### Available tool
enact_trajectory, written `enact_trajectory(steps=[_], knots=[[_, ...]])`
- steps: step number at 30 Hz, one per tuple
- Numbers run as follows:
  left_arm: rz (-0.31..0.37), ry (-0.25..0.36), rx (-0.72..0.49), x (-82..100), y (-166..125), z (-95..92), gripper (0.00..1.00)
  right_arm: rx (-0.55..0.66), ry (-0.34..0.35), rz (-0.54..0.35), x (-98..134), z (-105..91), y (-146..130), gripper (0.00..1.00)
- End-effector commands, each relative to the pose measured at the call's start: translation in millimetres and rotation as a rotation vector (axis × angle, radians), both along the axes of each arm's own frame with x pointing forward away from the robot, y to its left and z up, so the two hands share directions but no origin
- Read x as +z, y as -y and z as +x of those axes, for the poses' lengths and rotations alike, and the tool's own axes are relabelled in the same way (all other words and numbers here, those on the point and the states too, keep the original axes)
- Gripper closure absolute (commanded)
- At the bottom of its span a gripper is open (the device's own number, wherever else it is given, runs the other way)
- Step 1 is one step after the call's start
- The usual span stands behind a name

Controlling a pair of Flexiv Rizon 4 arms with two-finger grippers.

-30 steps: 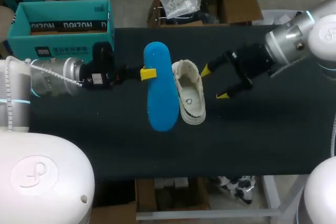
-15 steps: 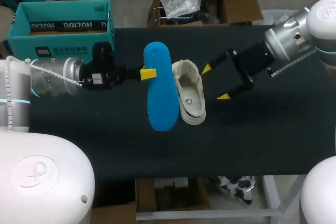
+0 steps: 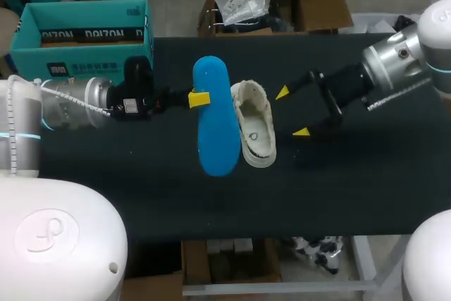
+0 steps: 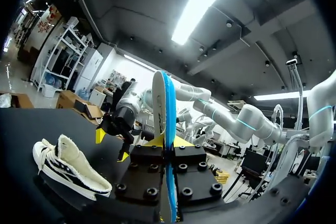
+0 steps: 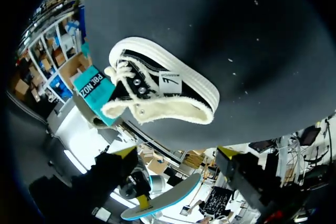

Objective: Open the shoe tongue, take the insole out of the shoe, put the insole back into the shoe, and pack the shoe into the shoebox

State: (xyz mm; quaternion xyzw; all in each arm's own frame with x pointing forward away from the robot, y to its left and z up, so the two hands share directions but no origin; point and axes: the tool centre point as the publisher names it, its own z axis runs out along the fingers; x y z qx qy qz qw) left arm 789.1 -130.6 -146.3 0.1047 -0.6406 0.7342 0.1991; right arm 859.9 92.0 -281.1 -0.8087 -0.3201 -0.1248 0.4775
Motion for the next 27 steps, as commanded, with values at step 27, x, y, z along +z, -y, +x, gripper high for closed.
enact_trajectory(steps=[27], knots=[[-0.101, 0.429, -0.103, -30.3, 47.7, 49.4, 1.0, -0.214, -0.287, 0.088, 5.2, -6.7, -42.3, 0.0]])
